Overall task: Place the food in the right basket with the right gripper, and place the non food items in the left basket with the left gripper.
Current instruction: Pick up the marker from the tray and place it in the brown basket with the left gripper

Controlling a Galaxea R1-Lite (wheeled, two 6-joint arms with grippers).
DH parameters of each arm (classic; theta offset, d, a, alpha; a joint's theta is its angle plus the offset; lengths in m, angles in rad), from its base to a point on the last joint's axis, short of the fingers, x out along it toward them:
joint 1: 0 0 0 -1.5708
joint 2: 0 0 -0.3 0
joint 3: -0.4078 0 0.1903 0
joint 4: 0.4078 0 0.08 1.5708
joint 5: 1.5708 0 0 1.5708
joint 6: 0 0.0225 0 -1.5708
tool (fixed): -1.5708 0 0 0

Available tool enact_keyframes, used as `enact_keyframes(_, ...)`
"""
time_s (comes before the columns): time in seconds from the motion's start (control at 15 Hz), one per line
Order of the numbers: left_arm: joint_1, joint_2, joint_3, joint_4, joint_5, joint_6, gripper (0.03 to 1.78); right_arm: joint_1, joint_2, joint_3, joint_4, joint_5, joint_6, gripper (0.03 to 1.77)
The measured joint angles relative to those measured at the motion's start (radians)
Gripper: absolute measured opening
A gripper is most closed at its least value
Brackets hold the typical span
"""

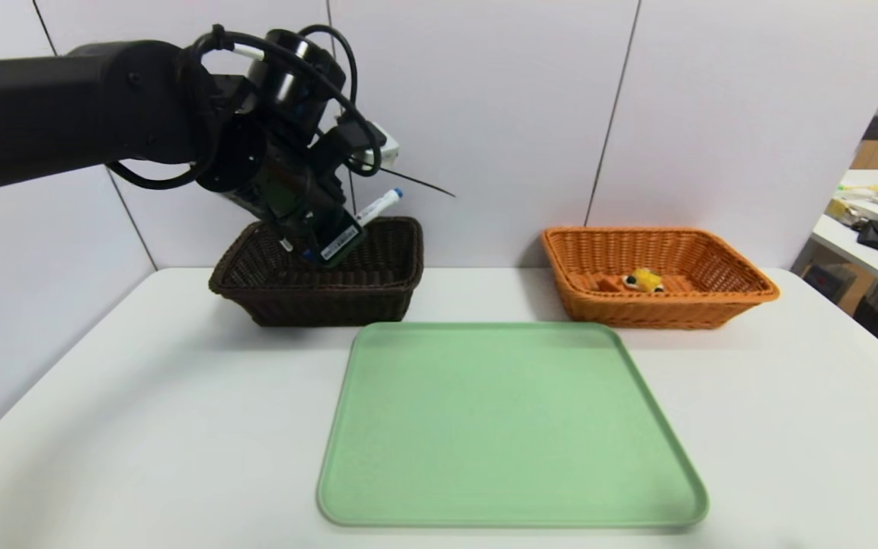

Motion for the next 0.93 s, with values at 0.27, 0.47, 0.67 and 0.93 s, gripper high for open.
enact_keyframes(0.27,0.046,0.057,-0.013,-0.009,-0.006,0.042,0.17,0.0,0.0,0.001,0.0,0.001,0.0,1.7)
enact_keyframes(0.47,0.07,0.094,-0.016,-0.066,-0.007,0.05,0.17,0.0,0.0,0.004,0.0,0.001,0.001,1.7)
enact_keyframes(0.67,0.1,0.127,-0.016,-0.121,-0.021,0.087,0.17,0.0,0.0,0.011,0.0,0.0,0.003,1.7)
enact_keyframes(0.93,0.125,0.148,-0.016,-0.144,-0.067,0.145,0.17,0.0,-0.003,0.018,0.0,0.0,0.004,1.7)
